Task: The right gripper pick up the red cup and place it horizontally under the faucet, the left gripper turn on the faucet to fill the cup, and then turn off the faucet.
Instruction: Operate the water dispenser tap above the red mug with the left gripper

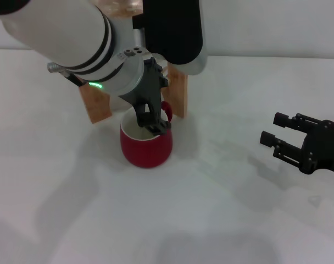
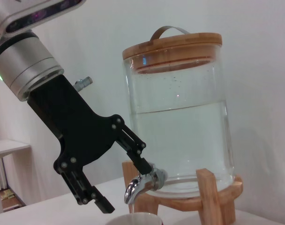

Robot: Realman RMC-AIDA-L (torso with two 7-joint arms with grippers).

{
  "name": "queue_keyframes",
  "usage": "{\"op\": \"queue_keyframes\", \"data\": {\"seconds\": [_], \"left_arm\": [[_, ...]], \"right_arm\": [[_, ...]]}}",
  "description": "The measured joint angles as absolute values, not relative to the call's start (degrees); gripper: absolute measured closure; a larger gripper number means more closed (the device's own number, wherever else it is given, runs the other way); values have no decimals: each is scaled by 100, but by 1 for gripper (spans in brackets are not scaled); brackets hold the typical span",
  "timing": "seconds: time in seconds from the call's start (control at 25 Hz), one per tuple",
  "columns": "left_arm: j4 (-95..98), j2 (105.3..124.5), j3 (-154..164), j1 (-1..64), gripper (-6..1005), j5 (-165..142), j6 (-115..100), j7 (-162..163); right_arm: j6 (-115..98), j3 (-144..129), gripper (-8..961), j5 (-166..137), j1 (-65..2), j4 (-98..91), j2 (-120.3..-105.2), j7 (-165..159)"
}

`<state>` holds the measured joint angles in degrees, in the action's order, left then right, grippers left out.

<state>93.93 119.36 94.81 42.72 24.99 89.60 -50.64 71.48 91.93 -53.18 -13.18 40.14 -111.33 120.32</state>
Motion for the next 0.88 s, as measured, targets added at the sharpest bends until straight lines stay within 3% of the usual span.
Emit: {"op": "queue_keyframes", "data": {"seconds": [0.88], "left_arm": [[9346, 11945, 9504, 4275, 184, 2249, 8798, -4980]], "right_arm": [[7164, 9193, 410, -5317, -1317, 4017, -11136, 12032]]}}
